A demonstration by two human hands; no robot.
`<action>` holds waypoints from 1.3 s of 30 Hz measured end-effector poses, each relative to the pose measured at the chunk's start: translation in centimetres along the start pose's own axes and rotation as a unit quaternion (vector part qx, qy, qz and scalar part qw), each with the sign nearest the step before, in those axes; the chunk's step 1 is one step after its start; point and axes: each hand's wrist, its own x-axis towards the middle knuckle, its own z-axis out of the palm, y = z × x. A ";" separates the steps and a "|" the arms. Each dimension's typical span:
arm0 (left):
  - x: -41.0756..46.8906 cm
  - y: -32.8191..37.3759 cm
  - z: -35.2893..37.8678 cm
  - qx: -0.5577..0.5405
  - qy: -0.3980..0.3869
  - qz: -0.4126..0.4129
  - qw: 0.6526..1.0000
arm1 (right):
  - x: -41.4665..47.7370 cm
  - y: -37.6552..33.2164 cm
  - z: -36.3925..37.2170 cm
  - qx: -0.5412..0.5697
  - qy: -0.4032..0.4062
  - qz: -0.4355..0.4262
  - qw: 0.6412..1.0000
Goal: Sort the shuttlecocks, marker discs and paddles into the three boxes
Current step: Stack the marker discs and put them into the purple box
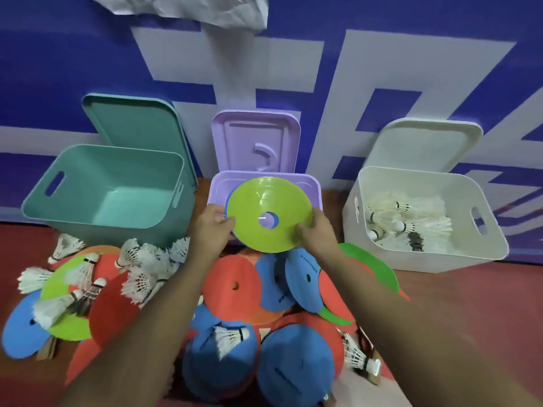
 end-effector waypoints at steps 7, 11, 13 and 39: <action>7.2 -1.3 2.2 0.254 -0.027 0.026 0.966 | 6.1 0.9 3.2 -0.072 0.023 0.067 0.995; 6.6 -1.6 2.7 0.267 -0.034 0.080 0.960 | 4.9 1.2 2.9 -0.132 0.040 0.051 0.989; 4.5 -1.6 2.9 0.209 -0.015 0.149 0.966 | 3.0 1.6 2.2 -0.126 0.063 0.022 0.990; -12.2 -4.1 12.9 -0.005 -0.137 -0.105 0.985 | -5.5 18.0 -13.5 -0.164 0.110 0.232 0.952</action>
